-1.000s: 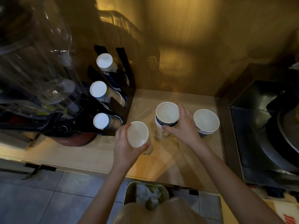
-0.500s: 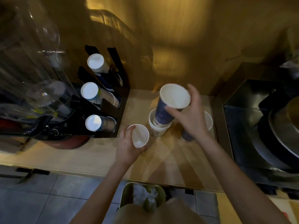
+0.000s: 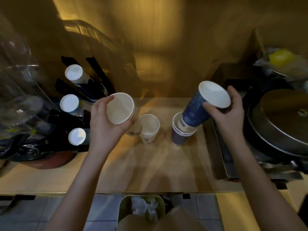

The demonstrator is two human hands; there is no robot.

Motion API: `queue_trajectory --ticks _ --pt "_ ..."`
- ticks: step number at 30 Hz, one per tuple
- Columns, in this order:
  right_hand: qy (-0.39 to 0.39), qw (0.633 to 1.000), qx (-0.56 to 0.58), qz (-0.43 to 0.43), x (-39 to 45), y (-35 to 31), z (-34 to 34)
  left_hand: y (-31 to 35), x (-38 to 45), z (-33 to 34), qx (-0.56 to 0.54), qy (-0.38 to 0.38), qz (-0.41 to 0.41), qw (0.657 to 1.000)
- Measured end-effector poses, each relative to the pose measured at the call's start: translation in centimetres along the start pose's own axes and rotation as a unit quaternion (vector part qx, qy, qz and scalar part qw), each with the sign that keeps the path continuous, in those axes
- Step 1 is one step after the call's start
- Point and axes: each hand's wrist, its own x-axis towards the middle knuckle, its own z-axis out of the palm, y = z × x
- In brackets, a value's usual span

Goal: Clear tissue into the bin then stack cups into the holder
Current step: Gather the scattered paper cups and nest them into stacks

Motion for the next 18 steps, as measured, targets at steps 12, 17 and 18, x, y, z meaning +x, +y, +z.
queue_trajectory --ticks 12,17,18 --pt "-0.136 0.983 -0.123 0.02 -1.6 5.4 3.4 -0.3 1.3 7.1 0.044 -0.092 0.032 0.994" --pt "-0.178 0.964 -0.198 -0.007 -1.8 5.9 3.5 -2.0 1.4 9.6 0.088 -0.142 0.005 0.986" --pt "-0.187 0.96 -0.206 -0.01 -1.8 6.0 3.6 -2.4 1.4 10.0 0.096 -0.155 0.0 0.983"
